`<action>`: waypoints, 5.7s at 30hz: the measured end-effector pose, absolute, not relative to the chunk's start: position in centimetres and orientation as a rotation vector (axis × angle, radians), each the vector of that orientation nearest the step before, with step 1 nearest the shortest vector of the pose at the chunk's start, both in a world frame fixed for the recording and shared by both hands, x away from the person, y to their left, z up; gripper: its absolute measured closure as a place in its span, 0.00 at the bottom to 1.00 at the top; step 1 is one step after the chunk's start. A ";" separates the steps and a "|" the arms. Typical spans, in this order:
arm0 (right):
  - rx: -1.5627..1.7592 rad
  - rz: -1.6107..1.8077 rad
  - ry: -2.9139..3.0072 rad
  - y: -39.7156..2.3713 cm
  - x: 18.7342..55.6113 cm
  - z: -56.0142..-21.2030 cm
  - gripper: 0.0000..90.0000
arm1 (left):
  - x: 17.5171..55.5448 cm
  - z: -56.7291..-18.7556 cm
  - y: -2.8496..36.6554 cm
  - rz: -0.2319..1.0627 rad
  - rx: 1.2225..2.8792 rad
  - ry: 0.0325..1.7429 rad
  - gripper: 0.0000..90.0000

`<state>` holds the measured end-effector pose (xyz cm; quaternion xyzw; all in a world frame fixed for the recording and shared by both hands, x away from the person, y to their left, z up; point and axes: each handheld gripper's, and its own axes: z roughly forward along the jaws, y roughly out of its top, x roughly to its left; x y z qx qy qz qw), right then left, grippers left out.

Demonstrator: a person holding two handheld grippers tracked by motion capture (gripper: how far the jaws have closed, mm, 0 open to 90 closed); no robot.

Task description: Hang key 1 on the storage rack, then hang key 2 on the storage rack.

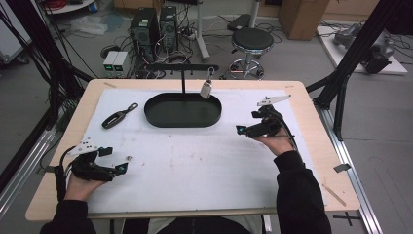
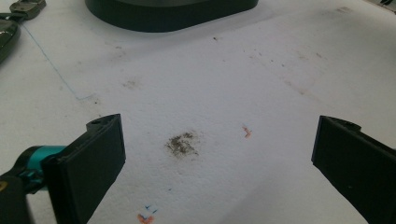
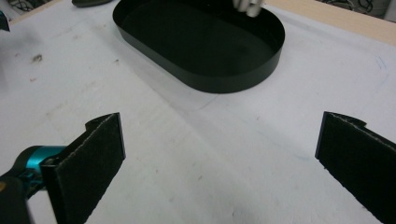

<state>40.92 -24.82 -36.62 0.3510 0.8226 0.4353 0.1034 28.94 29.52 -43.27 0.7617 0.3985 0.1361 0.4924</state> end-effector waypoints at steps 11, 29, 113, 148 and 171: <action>1.063 1.256 2.434 -26.6 39.0 -38.2 0.01 | 28.9 -43.3 29.5 0.331 1.847 0.971 0.04; 1.110 1.333 2.347 -29.4 35.0 -40.6 0.01 | 28.8 -43.2 29.5 0.335 1.844 0.978 0.04; 1.100 1.232 2.346 -30.9 30.3 -42.7 0.01 | 50.9 -39.5 29.8 0.298 2.324 1.063 0.04; 1.088 1.201 2.362 -30.6 29.3 -42.6 0.01 | 52.6 -42.1 29.5 0.366 2.380 1.159 0.79; 1.092 1.234 2.373 -30.4 29.3 -42.6 0.01 | 49.2 -36.9 28.2 0.478 2.438 1.041 0.95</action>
